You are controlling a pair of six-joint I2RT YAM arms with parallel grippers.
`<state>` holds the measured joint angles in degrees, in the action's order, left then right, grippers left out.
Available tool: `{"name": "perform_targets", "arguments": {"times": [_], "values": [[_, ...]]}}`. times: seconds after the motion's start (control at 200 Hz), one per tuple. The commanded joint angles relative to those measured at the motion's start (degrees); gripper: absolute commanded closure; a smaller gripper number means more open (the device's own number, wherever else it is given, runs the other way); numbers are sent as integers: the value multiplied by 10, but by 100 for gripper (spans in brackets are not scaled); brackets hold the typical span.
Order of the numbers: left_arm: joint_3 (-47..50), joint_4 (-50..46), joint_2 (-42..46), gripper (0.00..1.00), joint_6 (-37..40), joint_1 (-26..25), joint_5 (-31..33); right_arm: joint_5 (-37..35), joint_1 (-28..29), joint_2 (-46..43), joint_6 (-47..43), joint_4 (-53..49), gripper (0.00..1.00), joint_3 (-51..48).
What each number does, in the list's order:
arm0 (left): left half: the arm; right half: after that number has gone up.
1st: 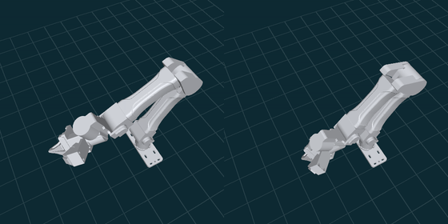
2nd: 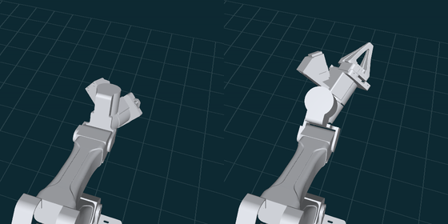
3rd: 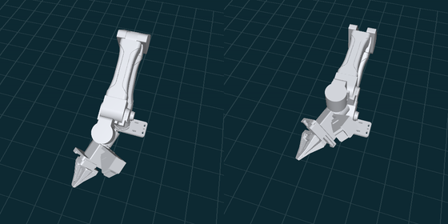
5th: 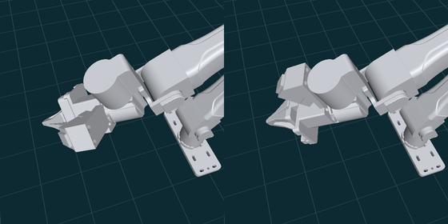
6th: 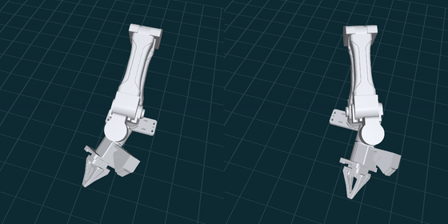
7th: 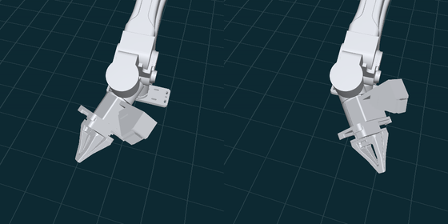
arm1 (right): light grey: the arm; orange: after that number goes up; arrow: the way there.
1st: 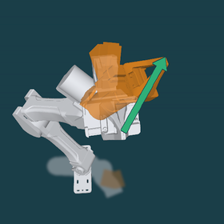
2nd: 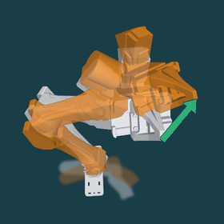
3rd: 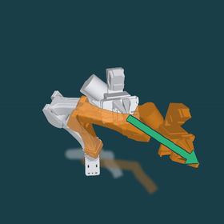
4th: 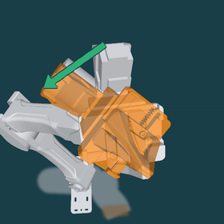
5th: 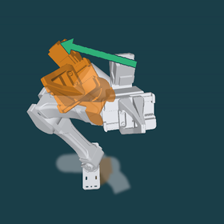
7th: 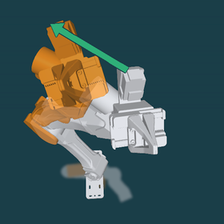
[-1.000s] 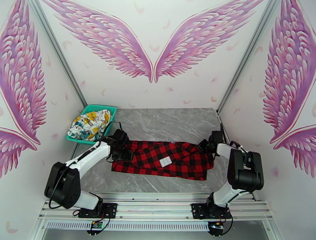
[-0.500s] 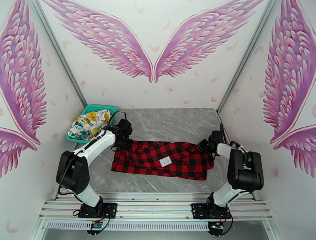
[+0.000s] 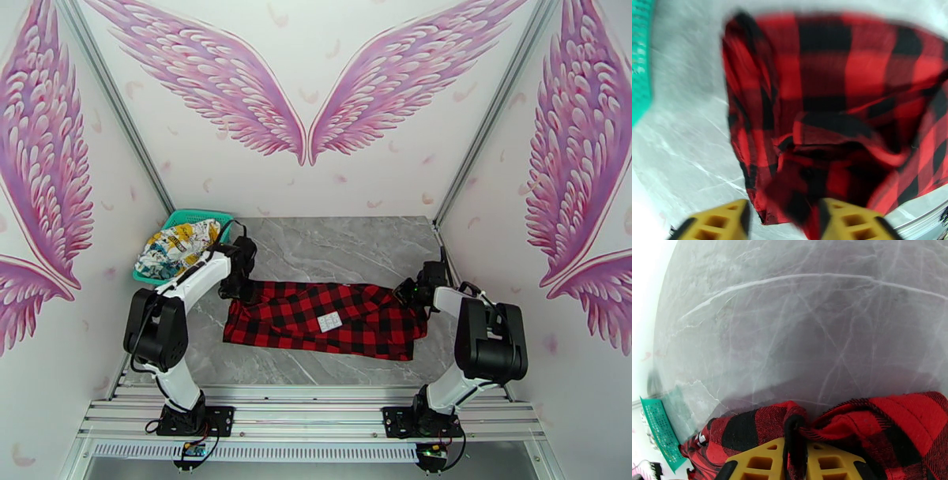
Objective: Fold and stack the mixed laundry pile
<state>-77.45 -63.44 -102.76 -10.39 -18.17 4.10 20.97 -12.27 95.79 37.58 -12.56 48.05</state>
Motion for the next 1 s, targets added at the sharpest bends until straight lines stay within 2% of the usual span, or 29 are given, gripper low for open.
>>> {"name": "perform_targets", "arguments": {"times": [0.0, 0.045, 0.105, 0.175, 0.235, 0.285, 0.35, 0.4, 0.465, 0.61, 0.729, 0.834, 0.994], "values": [[-11, 14, 11, 36, -8, -2, 18, -14, -5, -23, -2, -28, 65, 15], [-35, -1, 16, 30, -6, -3, 39, -14, -5, -37, -4, -42, 59, 19], [-73, -24, 23, 27, 0, -7, 65, -14, -5, -61, -8, -57, 56, 22], [-118, -53, 32, 27, 6, -18, 95, -18, -4, -98, -12, -82, 53, 20], [-153, -71, 35, 33, 16, -36, 101, -19, -3, -132, -12, -97, 52, 9], [-167, -70, 36, 40, 26, -56, 76, -17, 0, -157, -11, -104, 52, -3], [-166, -50, 26, 49, 40, -89, 9, -17, 14, -184, -9, -115, 53, -16], [-157, -25, 10, 55, 53, -110, -40, -17, 33, -196, -5, -117, 54, -25], [-151, 1, -30, 60, 67, -120, -72, -19, 66, -197, 6, -112, 57, -33], [-156, 51, -130, 66, 85, -91, -83, -32, 136, -146, 34, -89, 67, -26], [-155, 72, -180, 70, 83, -64, -92, -65, 154, -80, 52, -80, 75, -7], [-121, 95, -184, 71, 70, -51, -95, -112, 153, -3, 49, -102, 81, 39], [-19, 156, -143, 71, 23, -38, -128, -127, 154, 118, 53, -131, 85, 148]]}}
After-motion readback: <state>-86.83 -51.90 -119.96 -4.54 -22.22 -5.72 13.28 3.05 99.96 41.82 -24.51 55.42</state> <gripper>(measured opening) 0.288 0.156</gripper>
